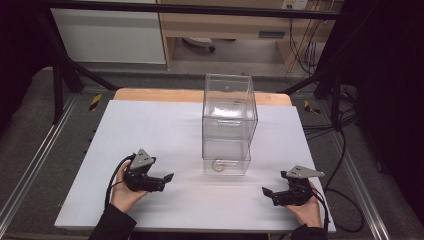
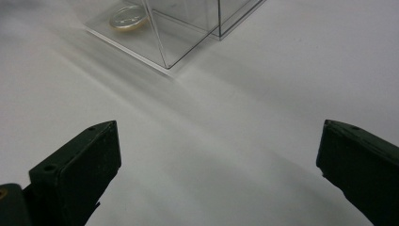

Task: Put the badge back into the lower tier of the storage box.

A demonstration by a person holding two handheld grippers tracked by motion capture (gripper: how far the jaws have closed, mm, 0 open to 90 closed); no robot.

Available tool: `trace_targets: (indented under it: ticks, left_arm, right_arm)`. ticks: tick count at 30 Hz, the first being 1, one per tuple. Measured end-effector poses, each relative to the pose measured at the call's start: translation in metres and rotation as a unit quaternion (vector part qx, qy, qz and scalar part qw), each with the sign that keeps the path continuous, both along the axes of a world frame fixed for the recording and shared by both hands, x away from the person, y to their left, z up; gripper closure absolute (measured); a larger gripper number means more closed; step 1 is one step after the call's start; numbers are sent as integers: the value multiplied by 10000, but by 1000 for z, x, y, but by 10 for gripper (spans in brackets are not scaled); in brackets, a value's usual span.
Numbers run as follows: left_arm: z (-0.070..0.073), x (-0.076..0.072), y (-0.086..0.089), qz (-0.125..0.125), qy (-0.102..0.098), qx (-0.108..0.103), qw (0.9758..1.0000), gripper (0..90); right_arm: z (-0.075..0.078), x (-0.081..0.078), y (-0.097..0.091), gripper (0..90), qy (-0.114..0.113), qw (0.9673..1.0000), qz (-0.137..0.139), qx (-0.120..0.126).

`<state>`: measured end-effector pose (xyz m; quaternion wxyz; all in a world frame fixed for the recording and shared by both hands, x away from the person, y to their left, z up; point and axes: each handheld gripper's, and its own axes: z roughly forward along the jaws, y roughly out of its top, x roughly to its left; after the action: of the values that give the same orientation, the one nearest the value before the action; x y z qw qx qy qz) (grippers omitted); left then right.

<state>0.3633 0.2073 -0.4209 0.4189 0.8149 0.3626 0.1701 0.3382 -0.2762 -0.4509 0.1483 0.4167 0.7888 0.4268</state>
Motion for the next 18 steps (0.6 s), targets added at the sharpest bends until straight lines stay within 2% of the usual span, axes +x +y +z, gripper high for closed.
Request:
trace_targets:
  ticks: [8, 18]
  left_arm:
    - [-15, -7, 22, 148, 76, 20, 9999, 119]
    - [-27, -14, 43, 202, 173, 58, 9996, 118]
  right_arm:
    - [0, 0, 0, 6, 7, 10000, -4, -8]
    - [0, 0, 0, 6, 4, 10000, 7, -10]
